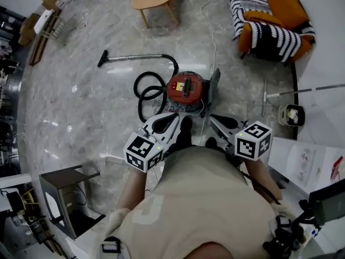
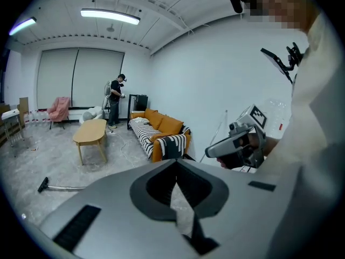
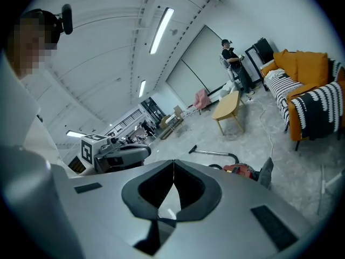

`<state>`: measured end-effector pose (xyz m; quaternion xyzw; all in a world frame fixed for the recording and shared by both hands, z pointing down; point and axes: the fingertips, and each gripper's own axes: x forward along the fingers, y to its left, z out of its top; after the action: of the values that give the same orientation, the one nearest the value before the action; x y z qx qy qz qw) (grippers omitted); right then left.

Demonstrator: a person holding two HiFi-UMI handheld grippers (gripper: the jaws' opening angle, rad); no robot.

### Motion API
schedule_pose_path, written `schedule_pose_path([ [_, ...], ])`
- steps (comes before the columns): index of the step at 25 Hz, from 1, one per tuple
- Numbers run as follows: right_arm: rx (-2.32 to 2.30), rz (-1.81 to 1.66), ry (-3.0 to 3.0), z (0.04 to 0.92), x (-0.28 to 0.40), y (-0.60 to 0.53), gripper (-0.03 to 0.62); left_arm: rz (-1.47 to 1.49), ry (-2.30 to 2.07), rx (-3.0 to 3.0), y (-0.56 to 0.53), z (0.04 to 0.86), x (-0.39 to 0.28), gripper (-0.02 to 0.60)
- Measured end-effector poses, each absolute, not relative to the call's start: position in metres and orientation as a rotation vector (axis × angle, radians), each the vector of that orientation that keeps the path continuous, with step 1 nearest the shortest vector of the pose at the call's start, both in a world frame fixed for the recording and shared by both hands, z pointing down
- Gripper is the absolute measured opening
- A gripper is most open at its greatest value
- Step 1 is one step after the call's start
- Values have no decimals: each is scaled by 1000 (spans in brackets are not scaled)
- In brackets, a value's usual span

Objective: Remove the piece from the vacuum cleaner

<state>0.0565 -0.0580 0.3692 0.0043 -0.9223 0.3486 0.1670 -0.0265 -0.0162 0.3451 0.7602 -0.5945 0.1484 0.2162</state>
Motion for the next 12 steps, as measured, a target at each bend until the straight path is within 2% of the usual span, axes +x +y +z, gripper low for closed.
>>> schedule_pose_path([
  [12,205,926,-2526,381,-6,-99,2,462,-1566,2231,-75,358,-106,5],
])
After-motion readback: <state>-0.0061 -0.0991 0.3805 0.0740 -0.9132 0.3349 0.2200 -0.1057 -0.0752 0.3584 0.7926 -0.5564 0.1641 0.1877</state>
